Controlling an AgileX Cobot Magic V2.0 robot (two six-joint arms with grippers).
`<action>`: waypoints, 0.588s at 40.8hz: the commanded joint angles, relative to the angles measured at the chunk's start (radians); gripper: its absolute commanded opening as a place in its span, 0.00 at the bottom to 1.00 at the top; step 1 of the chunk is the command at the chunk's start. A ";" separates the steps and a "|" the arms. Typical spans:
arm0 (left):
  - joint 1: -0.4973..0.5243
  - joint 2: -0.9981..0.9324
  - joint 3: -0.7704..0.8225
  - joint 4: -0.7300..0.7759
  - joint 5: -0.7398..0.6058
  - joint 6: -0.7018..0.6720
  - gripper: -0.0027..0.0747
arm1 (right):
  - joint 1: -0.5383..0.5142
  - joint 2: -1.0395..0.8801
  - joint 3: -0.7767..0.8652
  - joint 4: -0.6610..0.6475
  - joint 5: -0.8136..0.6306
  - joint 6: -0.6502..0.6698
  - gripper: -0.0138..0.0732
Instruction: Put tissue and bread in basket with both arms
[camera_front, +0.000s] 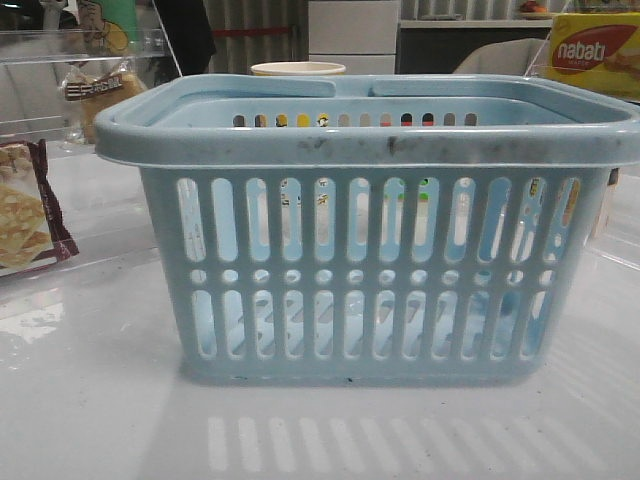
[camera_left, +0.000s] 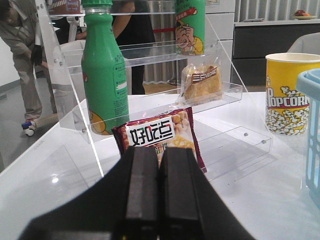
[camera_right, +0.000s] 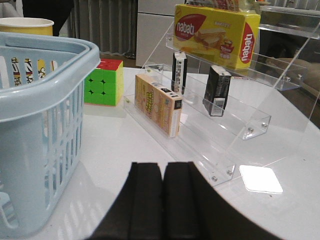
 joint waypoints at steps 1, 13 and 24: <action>-0.008 -0.017 -0.001 -0.003 -0.085 -0.011 0.16 | 0.004 -0.017 0.000 -0.006 -0.087 -0.006 0.22; -0.008 -0.017 -0.001 -0.003 -0.085 -0.011 0.16 | 0.004 -0.017 0.000 -0.006 -0.087 -0.006 0.22; -0.008 -0.017 -0.001 -0.003 -0.085 -0.011 0.16 | 0.004 -0.017 0.000 -0.006 -0.093 -0.006 0.22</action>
